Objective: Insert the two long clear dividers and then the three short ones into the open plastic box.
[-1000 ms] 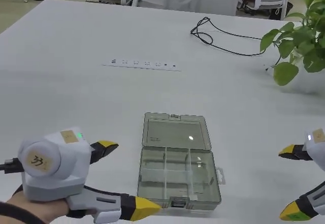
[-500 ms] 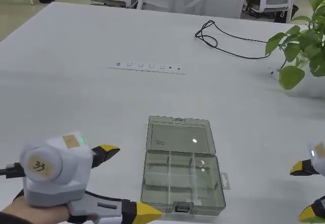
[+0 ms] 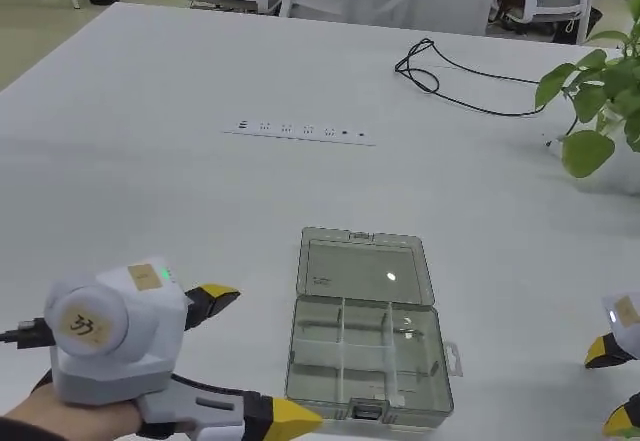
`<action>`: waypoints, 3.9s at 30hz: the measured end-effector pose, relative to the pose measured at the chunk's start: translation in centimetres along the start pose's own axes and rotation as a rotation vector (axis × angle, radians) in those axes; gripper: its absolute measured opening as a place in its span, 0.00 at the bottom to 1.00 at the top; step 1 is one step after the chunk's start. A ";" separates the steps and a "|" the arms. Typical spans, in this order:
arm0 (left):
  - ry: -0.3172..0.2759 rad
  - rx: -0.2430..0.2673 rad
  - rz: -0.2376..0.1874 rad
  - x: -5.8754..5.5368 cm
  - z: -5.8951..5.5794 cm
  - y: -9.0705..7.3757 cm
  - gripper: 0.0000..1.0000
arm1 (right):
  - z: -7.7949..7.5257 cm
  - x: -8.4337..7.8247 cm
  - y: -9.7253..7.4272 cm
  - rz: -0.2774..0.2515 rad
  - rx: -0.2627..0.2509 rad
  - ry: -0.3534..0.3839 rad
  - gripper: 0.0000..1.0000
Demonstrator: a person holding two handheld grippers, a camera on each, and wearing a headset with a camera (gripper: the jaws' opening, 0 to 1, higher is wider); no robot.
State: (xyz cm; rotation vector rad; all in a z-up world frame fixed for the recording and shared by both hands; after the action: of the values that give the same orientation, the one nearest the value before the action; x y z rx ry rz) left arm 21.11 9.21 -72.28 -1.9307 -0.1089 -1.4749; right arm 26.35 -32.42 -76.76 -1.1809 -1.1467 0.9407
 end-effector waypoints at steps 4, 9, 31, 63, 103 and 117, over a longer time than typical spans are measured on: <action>-0.002 -0.003 0.001 0.0 -0.1 0.2 1.00 | -0.1 0.1 0.0 0.004 -0.002 -0.007 0.40; -0.004 -0.004 -0.007 0.2 -0.1 0.4 1.00 | 0.0 0.2 0.0 0.007 -0.003 -0.009 0.33; -0.027 0.024 -0.013 0.0 0.3 0.3 0.96 | 0.8 1.7 -0.8 -0.032 -0.045 0.072 0.32; -0.243 -0.026 -0.035 1.5 -0.3 3.1 0.74 | 2.5 15.6 -5.4 -0.370 -0.195 -0.083 0.32; -0.735 -0.180 -0.130 2.3 -1.8 5.2 0.00 | 6.9 23.6 -4.9 -0.423 -0.271 -0.375 0.32; -0.796 -0.185 -0.145 2.3 -1.6 5.1 0.00 | 7.0 23.8 -5.0 -0.413 -0.320 -0.439 0.33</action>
State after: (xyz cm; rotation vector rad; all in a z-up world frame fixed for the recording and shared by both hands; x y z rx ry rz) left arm 22.91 3.71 -72.45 -2.6053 -0.4878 -0.7312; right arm 23.89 -8.88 -67.86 -0.9455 -1.8680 0.7268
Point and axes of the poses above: the centre of the closed fingertips' face, and the gripper's own axes: y roughly forward along the fingers, z roughly to its left, x roughly out of its top, the point moved 9 cm from there along -y, roughly backward along the fingers, and after that the axes turned 4 degrees about y, right-handed, at the moved point
